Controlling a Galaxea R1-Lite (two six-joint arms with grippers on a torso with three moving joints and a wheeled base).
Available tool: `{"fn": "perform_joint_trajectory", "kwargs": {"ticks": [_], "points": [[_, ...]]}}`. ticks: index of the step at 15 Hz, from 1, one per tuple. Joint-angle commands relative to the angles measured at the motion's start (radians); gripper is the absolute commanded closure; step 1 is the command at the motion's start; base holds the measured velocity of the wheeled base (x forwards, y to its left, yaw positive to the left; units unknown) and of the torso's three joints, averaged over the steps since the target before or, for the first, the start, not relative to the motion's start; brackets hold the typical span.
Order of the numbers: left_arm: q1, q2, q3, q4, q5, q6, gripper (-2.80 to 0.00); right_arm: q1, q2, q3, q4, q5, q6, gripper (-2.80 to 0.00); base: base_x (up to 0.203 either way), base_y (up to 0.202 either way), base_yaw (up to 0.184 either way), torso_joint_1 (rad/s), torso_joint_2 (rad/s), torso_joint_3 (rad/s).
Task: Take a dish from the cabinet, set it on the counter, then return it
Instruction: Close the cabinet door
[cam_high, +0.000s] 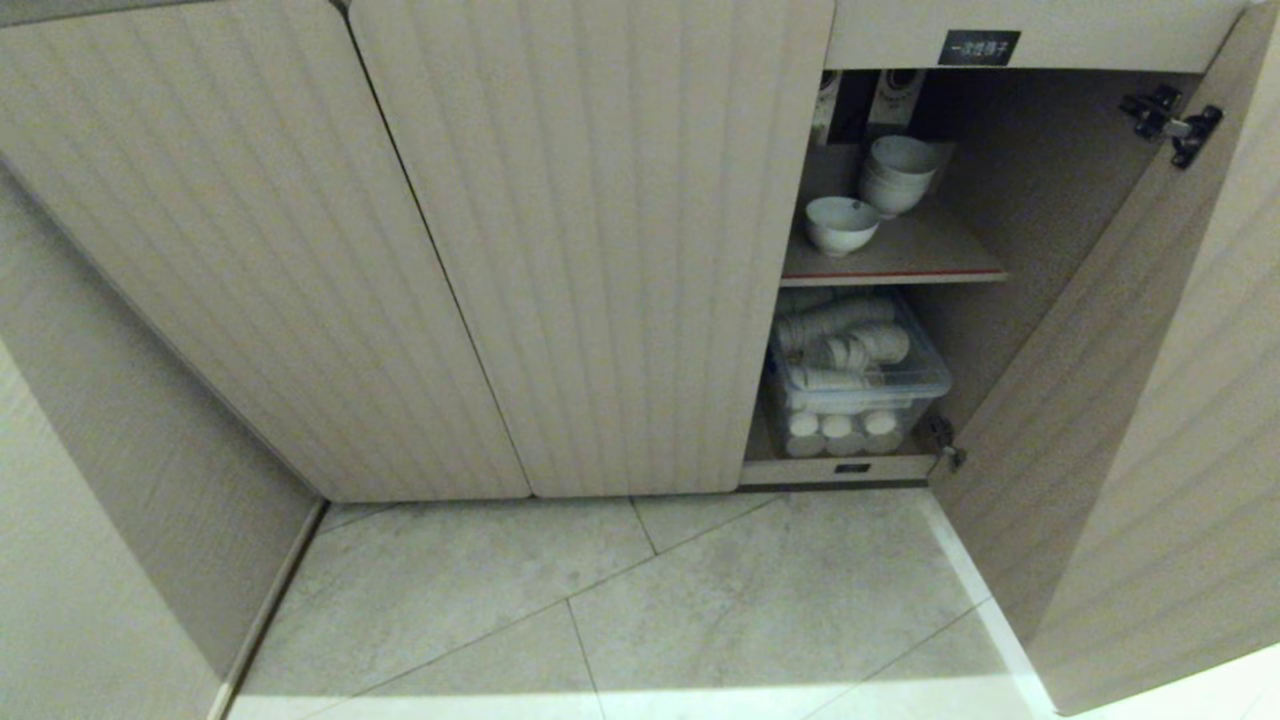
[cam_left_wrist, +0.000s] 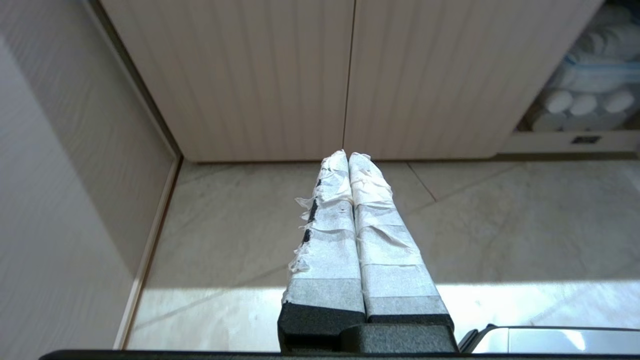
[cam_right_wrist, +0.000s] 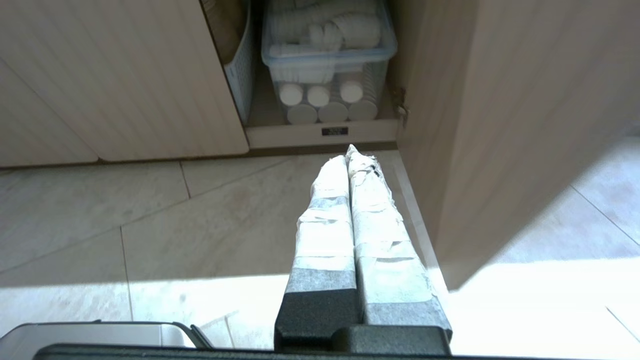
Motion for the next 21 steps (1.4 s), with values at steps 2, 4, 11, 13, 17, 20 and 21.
{"fn": "perform_joint_trajectory", "kwargs": {"ticks": [2,4,11,13,17,20,21], "points": [[0.0,0.0,0.0,0.0,0.0,-0.001,0.0,0.0,0.001,0.0,0.0,0.0,0.0,0.0,-0.103,0.0,0.0,-0.002,0.01,0.003],[0.0,0.0,0.0,0.0,0.001,-0.001,0.0,0.0,0.001,0.0,0.0,0.0,0.0,0.0,0.0,0.0,0.0,0.0,0.0,0.0],[0.0,0.0,0.0,0.0,0.001,0.001,0.0,0.0,0.001,0.0,0.0,0.0,0.0,0.0,0.0,0.0,0.0,0.0,0.0,0.0],[0.0,0.0,0.0,0.0,-0.001,0.001,0.0,0.0,0.001,0.0,0.0,0.0,0.0,0.0,0.0,0.0,0.0,0.0,0.0,0.0],[0.0,0.0,0.0,0.0,0.001,0.001,0.0,0.0,0.001,0.0,0.0,0.0,0.0,0.0,0.0,0.0,0.0,0.0,0.0,0.0],[0.0,0.0,0.0,0.0,0.001,0.001,0.0,0.0,0.001,0.0,0.0,0.0,0.0,0.0,0.0,0.0,0.0,0.0,0.0,0.0],[0.0,0.0,0.0,0.001,0.001,0.001,0.0,0.0,0.001,0.0,0.0,0.0,0.0,0.0,0.0,0.0,0.0,0.0,0.0,0.0]]}}
